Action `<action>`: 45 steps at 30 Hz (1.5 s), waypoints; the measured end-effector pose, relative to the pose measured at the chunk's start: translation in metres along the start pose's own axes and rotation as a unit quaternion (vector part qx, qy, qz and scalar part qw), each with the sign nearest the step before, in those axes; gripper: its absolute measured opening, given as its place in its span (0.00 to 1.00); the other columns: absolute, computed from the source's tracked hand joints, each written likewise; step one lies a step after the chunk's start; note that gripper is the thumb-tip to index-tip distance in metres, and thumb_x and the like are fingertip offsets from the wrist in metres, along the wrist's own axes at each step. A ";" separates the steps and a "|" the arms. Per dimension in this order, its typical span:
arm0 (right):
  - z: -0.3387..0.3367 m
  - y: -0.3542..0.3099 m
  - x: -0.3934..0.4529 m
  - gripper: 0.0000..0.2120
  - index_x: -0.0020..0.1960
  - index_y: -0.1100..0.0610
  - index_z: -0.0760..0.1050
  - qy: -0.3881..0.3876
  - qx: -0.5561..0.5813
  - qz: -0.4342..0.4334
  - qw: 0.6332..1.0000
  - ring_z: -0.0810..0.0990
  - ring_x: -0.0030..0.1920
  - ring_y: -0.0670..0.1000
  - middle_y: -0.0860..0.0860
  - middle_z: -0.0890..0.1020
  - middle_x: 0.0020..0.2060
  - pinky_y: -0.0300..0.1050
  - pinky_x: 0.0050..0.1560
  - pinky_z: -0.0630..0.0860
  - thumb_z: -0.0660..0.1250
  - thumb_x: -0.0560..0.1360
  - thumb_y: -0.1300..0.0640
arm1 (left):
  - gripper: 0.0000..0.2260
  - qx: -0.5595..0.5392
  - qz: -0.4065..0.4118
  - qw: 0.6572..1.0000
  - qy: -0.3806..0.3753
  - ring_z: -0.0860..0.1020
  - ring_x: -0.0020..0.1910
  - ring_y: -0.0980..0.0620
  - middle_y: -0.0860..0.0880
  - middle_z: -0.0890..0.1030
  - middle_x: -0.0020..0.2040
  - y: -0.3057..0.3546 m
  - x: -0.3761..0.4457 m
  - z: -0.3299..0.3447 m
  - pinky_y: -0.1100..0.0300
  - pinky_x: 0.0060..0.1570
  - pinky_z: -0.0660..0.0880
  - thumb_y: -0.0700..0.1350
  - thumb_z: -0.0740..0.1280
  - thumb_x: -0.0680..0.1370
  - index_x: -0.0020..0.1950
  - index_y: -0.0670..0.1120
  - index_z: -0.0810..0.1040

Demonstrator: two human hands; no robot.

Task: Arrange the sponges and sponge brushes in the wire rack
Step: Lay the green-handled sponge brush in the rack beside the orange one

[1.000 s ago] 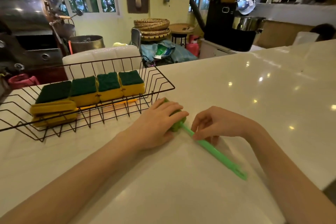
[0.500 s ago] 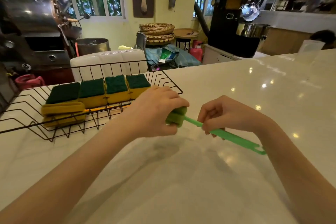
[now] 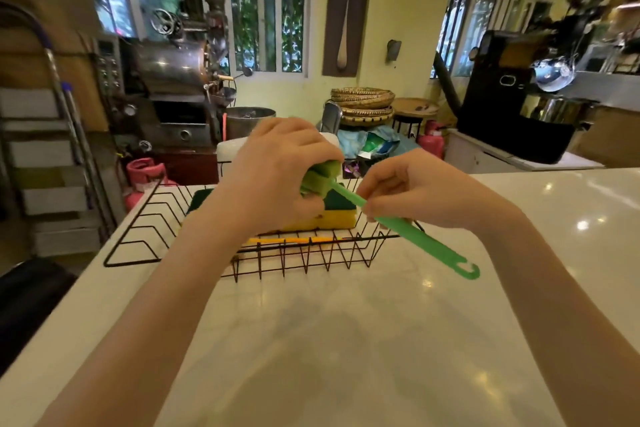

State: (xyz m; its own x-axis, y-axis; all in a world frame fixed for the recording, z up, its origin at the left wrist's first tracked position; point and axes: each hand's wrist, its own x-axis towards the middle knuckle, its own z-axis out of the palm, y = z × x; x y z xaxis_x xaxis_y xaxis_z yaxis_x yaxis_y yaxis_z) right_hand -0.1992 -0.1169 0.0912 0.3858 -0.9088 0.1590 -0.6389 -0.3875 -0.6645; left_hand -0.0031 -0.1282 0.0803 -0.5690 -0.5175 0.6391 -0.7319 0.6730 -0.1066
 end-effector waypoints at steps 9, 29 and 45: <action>0.038 -0.015 0.050 0.07 0.47 0.50 0.77 -0.004 0.002 -0.044 0.999 0.82 0.42 0.47 0.47 0.82 0.37 0.43 0.48 0.79 0.67 0.72 0.60 | 0.17 0.102 -0.045 0.994 0.014 0.75 0.60 0.44 0.49 0.82 0.53 -0.041 -0.006 0.001 0.42 0.65 0.58 0.40 0.74 0.63 0.51 0.50 0.79; 0.045 -0.004 0.067 0.07 0.49 0.59 0.76 0.184 0.552 -0.020 0.813 0.85 0.45 0.52 0.54 0.85 0.41 0.46 0.47 0.82 0.66 0.72 0.64 | 0.12 -0.438 -0.292 0.843 -0.114 0.84 0.43 0.55 0.50 0.85 0.44 -0.042 0.002 0.016 0.63 0.44 0.80 0.41 0.67 0.72 0.55 0.47 0.78; 0.005 0.020 0.053 0.19 0.58 0.43 0.72 0.041 0.010 -0.070 0.997 0.72 0.60 0.42 0.40 0.75 0.59 0.40 0.61 0.69 0.69 0.70 0.58 | 0.08 -0.344 -0.308 0.822 -0.334 0.83 0.41 0.57 0.49 0.86 0.42 -0.102 -0.035 0.015 0.69 0.38 0.77 0.42 0.68 0.71 0.49 0.46 0.82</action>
State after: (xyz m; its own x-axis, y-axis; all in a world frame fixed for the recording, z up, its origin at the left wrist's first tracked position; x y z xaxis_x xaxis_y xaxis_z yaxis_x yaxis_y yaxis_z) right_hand -0.1886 -0.1719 0.0825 0.4134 -0.8561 0.3102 -0.5695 -0.5089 -0.6455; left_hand 0.0862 -0.1871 0.0572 -0.4174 -0.8920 -0.1734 -0.7036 0.1965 0.6828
